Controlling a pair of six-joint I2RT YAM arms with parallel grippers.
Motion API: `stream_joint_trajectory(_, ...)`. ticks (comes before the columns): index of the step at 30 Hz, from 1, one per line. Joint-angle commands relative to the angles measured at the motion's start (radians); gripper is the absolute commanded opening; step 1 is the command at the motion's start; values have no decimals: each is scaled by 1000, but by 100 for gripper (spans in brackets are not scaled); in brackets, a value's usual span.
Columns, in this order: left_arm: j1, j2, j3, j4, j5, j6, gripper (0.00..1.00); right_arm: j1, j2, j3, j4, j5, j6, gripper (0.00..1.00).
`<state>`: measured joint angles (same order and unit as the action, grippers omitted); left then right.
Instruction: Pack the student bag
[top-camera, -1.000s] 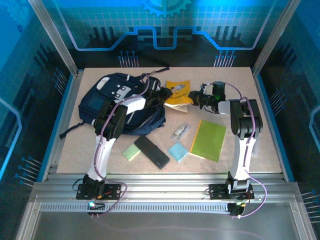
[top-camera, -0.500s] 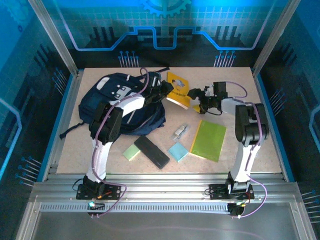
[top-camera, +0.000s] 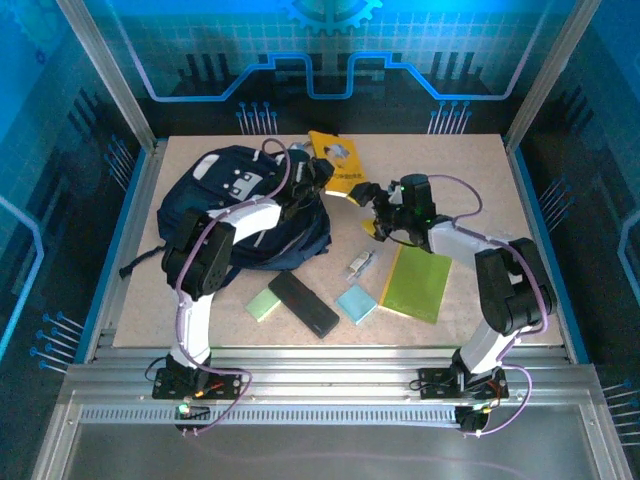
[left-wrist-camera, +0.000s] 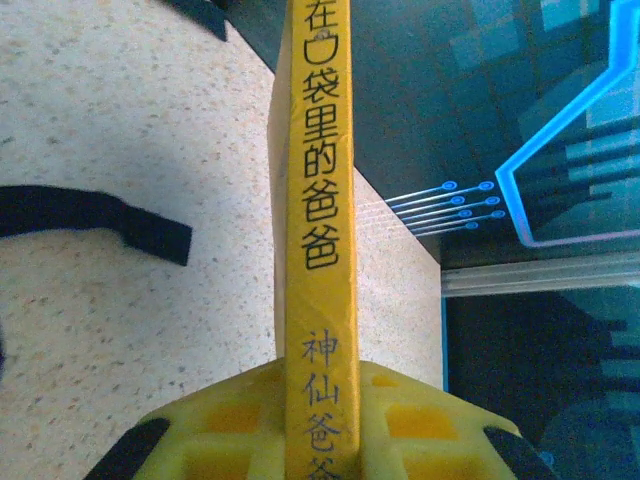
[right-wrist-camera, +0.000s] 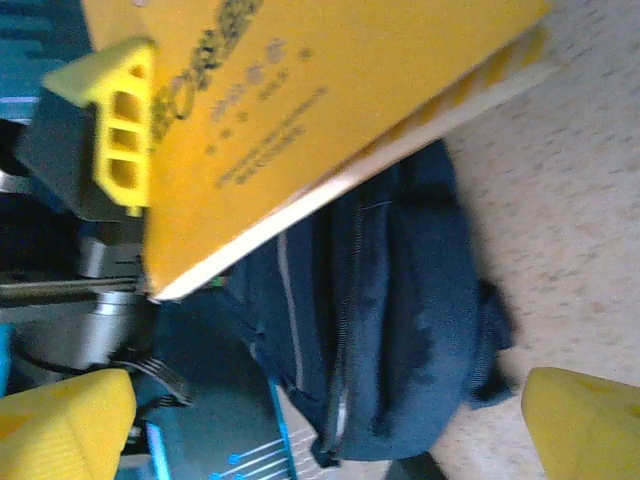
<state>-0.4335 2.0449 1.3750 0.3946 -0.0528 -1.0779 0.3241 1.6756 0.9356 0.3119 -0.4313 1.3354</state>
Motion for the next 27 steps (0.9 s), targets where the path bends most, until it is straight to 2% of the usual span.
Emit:
stream_joint_trajectory(1,-14,-112,-83,189,-99,-79,0,36,22,-20,261,134,214,99)
stream_joint_trajectory(5,-21,-175,-168,227,-138,-99,0,87,88,-18,376,206,297,98)
stream_joint_trajectory(10,-26,-210,-240,287,-193,-115,0,143,194,-5,524,220,419,97)
stream_joint_trajectory(15,-35,-206,-248,309,-193,-141,0,165,259,25,590,243,457,97)
stream_joint_trajectory(18,-43,-203,-271,335,-185,-178,0,161,278,38,614,274,441,91)
stream_joint_trajectory(20,-49,-204,-285,335,-184,-190,0,155,280,45,616,296,425,80)
stream_joint_trajectory(22,-53,-207,-297,336,-174,-199,0,144,280,58,607,312,393,59)
stream_joint_trajectory(27,-66,-223,-334,332,-133,-218,0,113,289,93,569,280,358,24)
